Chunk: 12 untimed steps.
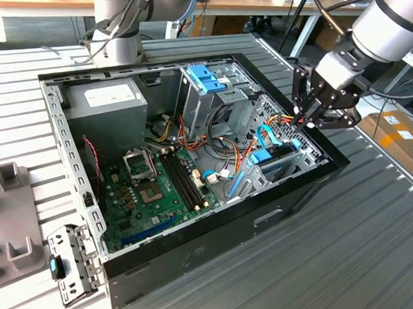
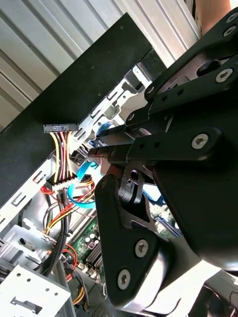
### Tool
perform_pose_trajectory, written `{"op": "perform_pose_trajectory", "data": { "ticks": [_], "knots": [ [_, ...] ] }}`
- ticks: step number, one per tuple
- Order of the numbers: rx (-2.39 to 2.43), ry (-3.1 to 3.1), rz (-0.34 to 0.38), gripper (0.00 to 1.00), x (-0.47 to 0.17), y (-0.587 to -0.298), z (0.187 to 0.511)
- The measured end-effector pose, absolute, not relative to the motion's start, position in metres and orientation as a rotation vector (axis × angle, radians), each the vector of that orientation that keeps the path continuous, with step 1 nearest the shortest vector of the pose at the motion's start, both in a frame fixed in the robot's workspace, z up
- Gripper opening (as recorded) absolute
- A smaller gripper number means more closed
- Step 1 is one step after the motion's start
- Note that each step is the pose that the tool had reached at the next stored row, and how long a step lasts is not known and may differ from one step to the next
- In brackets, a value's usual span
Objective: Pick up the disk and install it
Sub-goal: 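Insert the second disk wire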
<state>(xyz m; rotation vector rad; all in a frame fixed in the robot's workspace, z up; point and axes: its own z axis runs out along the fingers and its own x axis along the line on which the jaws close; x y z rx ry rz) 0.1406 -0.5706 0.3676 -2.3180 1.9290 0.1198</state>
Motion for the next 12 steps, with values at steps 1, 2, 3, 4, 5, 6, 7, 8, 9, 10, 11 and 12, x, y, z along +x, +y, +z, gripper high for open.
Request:
{"op": "perform_pose_trajectory", "data": {
  "ticks": [1,2,3,4,5,6,7,8,9,10,11,12],
  "knots": [
    [-2.319,1.928,0.120,0.24,0.1407,-0.5706,0.3689],
    [-2.321,1.926,0.120,0.24,0.1410,-0.5706,0.3702],
    [-2.323,1.923,0.120,0.24,0.1412,-0.5706,0.3717],
    [-2.325,1.921,0.120,0.24,0.1415,-0.5706,0.3730],
    [-2.327,1.919,0.121,0.24,0.1419,-0.5706,0.3747],
    [-2.328,1.917,0.121,0.24,0.1423,-0.5706,0.3758],
    [-2.333,1.912,0.121,0.24,0.1439,-0.5706,0.3780],
    [-2.342,1.901,0.123,0.24,0.1457,-0.5706,0.3782],
    [-2.365,1.872,0.126,0.24,0.1466,-0.5706,0.3782],
    [-2.389,1.843,0.128,0.24,0.1467,-0.5706,0.3782],
    [-2.414,1.811,0.131,0.24,0.1468,-0.5706,0.3782],
    [-2.441,1.776,0.134,0.24,0.1468,-0.5706,0.3781]
  ]
}}
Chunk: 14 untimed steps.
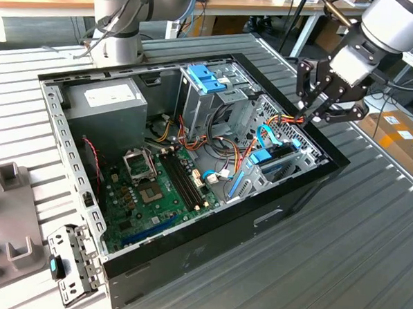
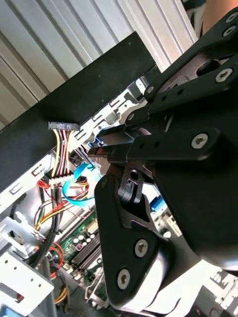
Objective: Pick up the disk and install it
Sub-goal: 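Insert the second disk wire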
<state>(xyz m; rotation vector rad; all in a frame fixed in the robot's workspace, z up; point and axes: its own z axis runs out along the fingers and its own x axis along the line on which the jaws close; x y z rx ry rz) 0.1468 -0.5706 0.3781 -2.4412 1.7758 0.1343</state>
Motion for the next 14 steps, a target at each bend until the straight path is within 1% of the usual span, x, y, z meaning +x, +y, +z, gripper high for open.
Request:
{"op": "perform_pose_trajectory", "data": {
  "ticks": [6,10,12,14],
  "knots": [
    [-2.559,1.610,0.144,0.24,0.1469,-0.5706,0.3780],
    [-2.591,1.543,0.121,0.24,0.1469,-0.5706,0.3772],
    [-2.588,1.507,0.061,0.24,0.1469,-0.5706,0.3769],
    [-2.578,1.456,-0.025,0.24,0.1469,-0.5706,0.3769]
  ]
}}
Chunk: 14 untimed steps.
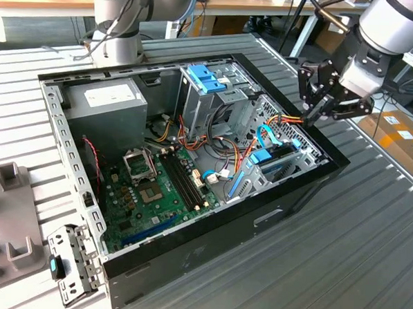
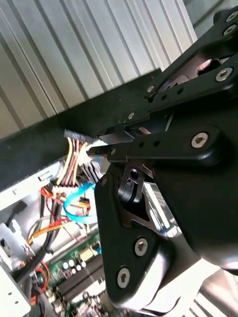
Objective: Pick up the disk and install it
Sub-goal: 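Insert the second disk wire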
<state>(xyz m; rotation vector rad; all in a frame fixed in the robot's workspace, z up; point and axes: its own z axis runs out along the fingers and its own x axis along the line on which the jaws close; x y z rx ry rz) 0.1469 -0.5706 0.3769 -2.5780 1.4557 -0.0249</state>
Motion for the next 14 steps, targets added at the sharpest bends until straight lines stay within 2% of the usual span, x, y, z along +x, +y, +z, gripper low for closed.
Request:
{"op": "perform_pose_trajectory", "data": {
  "ticks": [3,14],
  "knots": [
    [-2.581,1.391,-0.090,0.24,0.1469,-0.5706,0.3767],
    [-2.655,1.239,-0.073,0.24,0.1469,-0.5703,0.3767]
  ]
}}
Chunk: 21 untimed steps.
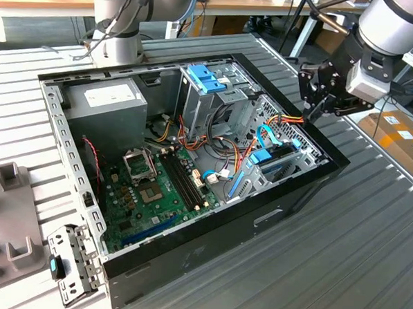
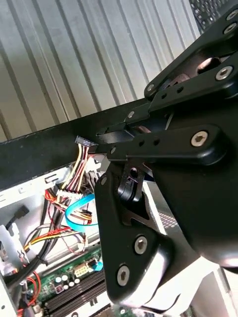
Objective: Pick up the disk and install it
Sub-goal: 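Insert the second disk wire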
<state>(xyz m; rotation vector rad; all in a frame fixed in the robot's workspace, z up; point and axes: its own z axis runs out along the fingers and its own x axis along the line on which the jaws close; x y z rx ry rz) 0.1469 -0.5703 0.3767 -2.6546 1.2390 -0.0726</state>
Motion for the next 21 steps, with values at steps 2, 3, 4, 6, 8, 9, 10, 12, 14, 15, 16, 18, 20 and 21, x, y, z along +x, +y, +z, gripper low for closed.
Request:
{"op": "perform_pose_trajectory", "data": {
  "ticks": [2,3,4,6,8,9,10,12,14,15,16,18,20,21],
  "knots": [
    [-2.672,1.194,-0.074,0.24,0.147,-0.570,0.376],
    [-2.677,1.177,-0.079,0.24,0.147,-0.570,0.376],
    [-2.680,1.164,-0.083,0.24,0.147,-0.570,0.376],
    [-2.684,1.153,-0.084,0.24,0.147,-0.570,0.376],
    [-2.686,1.154,-0.085,0.24,0.147,-0.570,0.376],
    [-2.695,1.156,-0.092,0.24,0.147,-0.570,0.376],
    [-2.703,1.159,-0.097,0.24,0.147,-0.570,0.376],
    [-2.734,1.168,-0.119,0.24,0.147,-0.569,0.376],
    [-2.755,1.174,-0.134,0.24,0.147,-0.567,0.376],
    [-2.775,1.180,-0.149,0.24,0.147,-0.565,0.376],
    [-2.788,1.184,-0.159,0.24,0.147,-0.563,0.376],
    [-2.801,1.188,-0.169,0.24,0.147,-0.560,0.376],
    [-2.801,1.188,-0.169,0.24,0.147,-0.560,0.376],
    [-2.802,1.188,-0.169,0.24,0.147,-0.559,0.376]
  ]
}}
